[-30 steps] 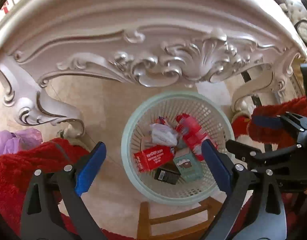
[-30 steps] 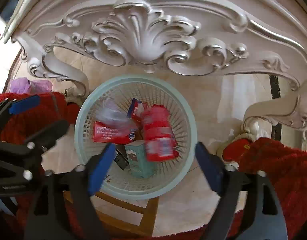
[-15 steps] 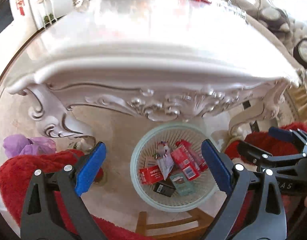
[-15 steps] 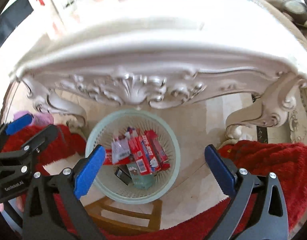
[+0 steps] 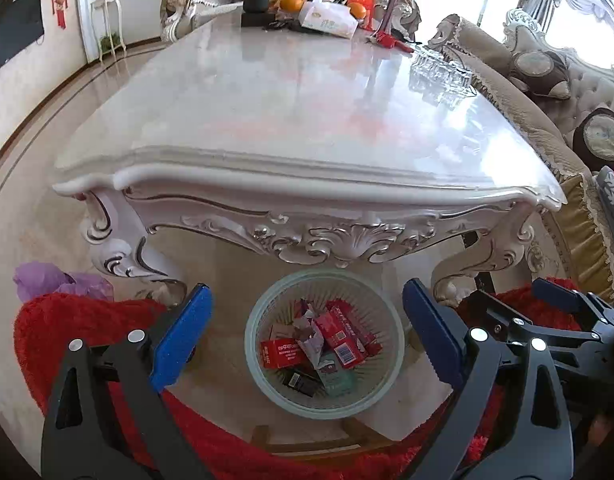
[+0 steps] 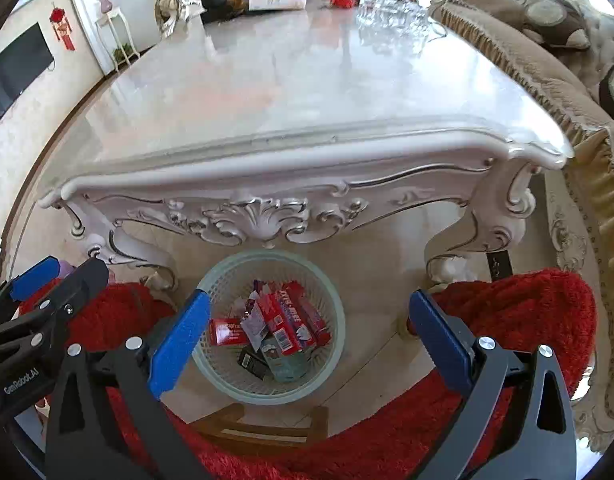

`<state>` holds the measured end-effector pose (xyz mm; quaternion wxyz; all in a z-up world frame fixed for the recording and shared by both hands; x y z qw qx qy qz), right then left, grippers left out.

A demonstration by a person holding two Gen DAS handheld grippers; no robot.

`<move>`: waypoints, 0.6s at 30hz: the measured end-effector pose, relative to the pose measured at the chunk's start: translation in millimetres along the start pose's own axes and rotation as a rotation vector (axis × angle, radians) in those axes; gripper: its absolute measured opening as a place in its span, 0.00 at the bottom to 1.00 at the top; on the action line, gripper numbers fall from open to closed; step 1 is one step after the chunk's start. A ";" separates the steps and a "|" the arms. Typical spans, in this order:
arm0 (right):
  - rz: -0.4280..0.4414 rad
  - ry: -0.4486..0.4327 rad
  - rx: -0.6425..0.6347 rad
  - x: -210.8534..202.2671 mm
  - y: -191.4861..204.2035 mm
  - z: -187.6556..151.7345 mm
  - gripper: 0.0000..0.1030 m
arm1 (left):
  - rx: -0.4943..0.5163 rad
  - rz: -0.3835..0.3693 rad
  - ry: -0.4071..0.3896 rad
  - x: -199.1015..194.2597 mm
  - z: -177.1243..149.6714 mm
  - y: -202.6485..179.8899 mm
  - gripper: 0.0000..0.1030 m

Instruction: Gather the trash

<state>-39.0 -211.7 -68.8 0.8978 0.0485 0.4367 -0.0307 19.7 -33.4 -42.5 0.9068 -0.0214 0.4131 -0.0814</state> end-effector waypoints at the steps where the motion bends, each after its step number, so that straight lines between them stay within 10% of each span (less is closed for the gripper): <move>1: -0.010 -0.010 -0.005 -2.2 -0.5 -0.1 0.93 | 0.008 -0.001 -0.008 -2.7 0.5 -2.4 0.91; 18: -0.025 -0.028 0.003 -5.4 -4.1 2.2 0.93 | 0.023 0.003 -0.015 -6.2 2.2 -8.4 0.91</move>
Point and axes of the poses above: each gripper's, at about its wrist camera, not at the fingertips, and x roughly the way its jaws point, y to its left, z to its top, the point moved 2 cm from there along x, roughly the way its jaws point, and after that the axes turned 6 degrees about -y, right-handed, at the moved point
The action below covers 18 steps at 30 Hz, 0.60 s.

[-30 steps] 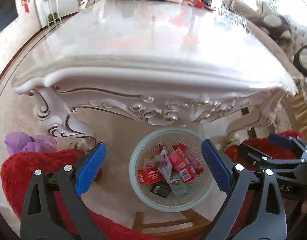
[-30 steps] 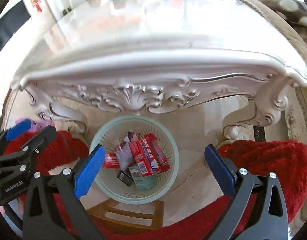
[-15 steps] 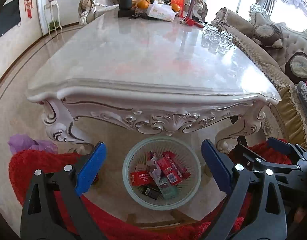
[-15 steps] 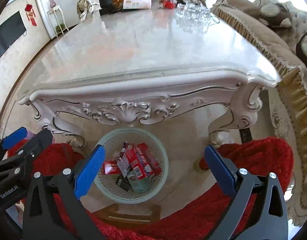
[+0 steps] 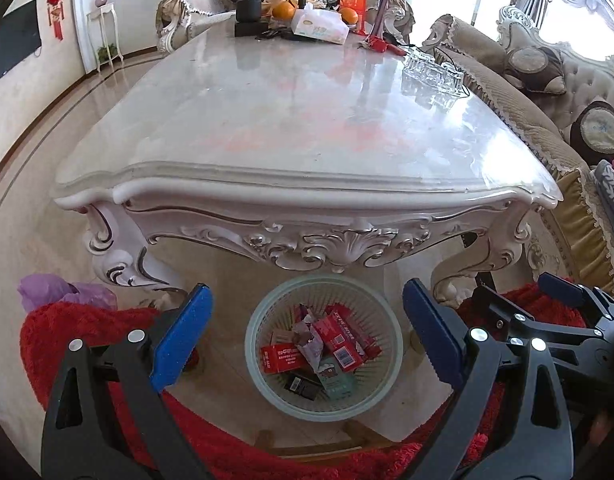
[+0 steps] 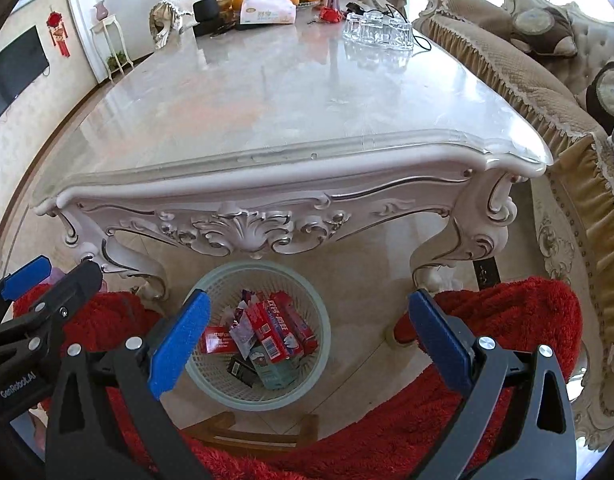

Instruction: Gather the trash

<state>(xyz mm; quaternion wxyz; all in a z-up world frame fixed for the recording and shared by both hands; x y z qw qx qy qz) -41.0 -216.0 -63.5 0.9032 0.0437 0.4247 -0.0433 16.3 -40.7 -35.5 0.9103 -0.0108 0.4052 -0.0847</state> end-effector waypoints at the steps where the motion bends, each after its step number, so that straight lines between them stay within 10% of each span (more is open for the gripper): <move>1: 0.001 0.000 0.000 0.3 0.2 0.0 0.93 | 0.000 -0.001 -0.001 0.0 0.0 0.5 0.91; 18: 0.000 0.005 -0.012 1.9 5.8 -1.1 0.93 | 0.001 0.003 0.000 -0.5 -0.1 5.1 0.91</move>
Point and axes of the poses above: each gripper's, at about its wrist camera, not at the fingertips, and x roughly the way its jaws point, y to its left, z to its top, the point moved 2 cm from there along x, roughly the way its jaws point, and after that the axes turned 6 degrees about -y, right-handed, at the moved point
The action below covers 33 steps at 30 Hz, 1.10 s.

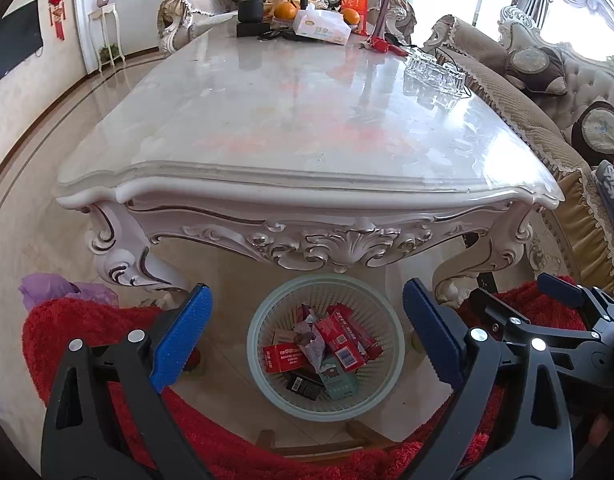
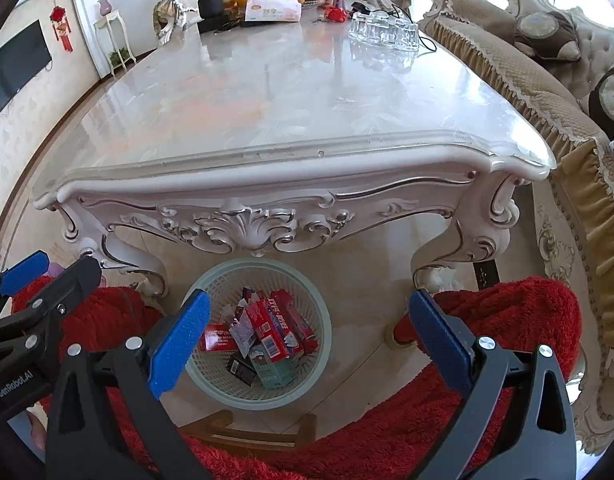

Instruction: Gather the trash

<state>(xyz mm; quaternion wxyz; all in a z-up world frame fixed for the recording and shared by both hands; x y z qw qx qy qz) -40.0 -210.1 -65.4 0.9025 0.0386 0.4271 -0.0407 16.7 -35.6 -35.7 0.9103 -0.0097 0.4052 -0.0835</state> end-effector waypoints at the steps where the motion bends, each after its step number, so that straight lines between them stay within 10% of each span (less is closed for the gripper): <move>1: -0.001 0.000 -0.001 -0.1 0.1 0.0 0.93 | 0.000 0.002 0.000 0.0 0.1 0.1 0.91; 33: -0.001 -0.019 -0.003 -3.0 3.4 1.6 0.93 | 0.010 0.011 -0.037 -10.0 -3.0 2.2 0.91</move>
Point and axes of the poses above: each gripper's, at about its wrist camera, not at the fingertips, and x roughly the way its jaws point, y to its left, z to its top, the point moved 2 cm from there along x, roughly the way its jaws point, and after that the axes turned 6 degrees about -y, right-handed, at the moved point
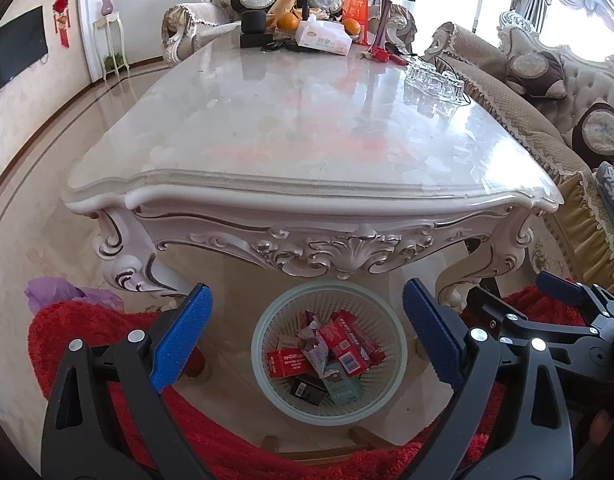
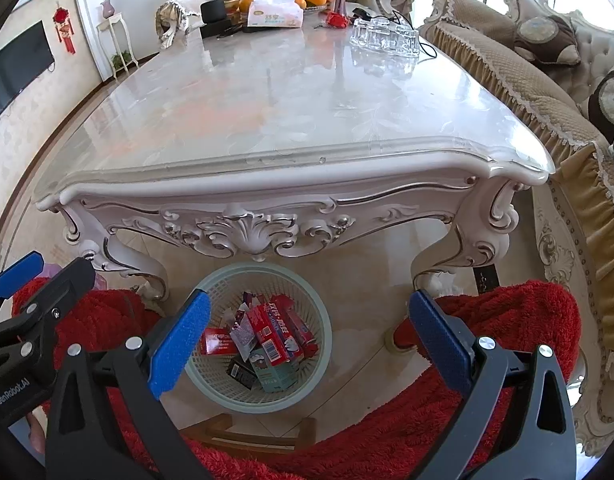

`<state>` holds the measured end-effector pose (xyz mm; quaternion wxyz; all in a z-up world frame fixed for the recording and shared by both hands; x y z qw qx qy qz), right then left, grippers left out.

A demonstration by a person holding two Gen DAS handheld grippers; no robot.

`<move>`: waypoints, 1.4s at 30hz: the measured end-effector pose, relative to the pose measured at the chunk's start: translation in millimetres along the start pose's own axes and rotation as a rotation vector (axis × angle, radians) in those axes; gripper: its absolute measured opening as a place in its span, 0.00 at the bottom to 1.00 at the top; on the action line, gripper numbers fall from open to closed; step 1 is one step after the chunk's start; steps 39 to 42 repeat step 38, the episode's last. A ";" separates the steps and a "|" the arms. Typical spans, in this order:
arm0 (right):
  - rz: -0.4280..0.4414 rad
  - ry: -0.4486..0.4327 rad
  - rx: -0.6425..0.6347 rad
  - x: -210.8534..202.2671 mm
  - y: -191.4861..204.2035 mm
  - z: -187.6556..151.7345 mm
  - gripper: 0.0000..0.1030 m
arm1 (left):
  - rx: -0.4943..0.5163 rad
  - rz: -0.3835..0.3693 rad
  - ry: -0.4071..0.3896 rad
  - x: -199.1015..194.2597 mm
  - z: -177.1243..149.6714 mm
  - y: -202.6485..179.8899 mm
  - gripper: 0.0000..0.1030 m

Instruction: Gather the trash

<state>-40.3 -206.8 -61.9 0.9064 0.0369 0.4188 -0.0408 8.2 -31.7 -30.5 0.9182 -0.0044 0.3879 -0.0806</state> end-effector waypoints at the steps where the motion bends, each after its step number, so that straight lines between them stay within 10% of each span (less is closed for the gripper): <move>1: 0.001 0.000 -0.001 0.2 -0.5 0.1 0.93 | -0.001 -0.002 0.008 1.4 -0.4 0.3 0.91; 42: 0.002 0.012 0.008 4.8 -1.4 -4.3 0.93 | 0.011 0.037 0.011 2.3 -1.8 1.2 0.91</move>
Point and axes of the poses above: each gripper's, at about its wrist camera, not at the fingertips, and x roughly the way its jaws point, y to its left, z to its top, the point moved 2 cm from there along x, roughly the way its jaws point, and after that the axes turned 6 degrees about -y, right-handed, at the moved point
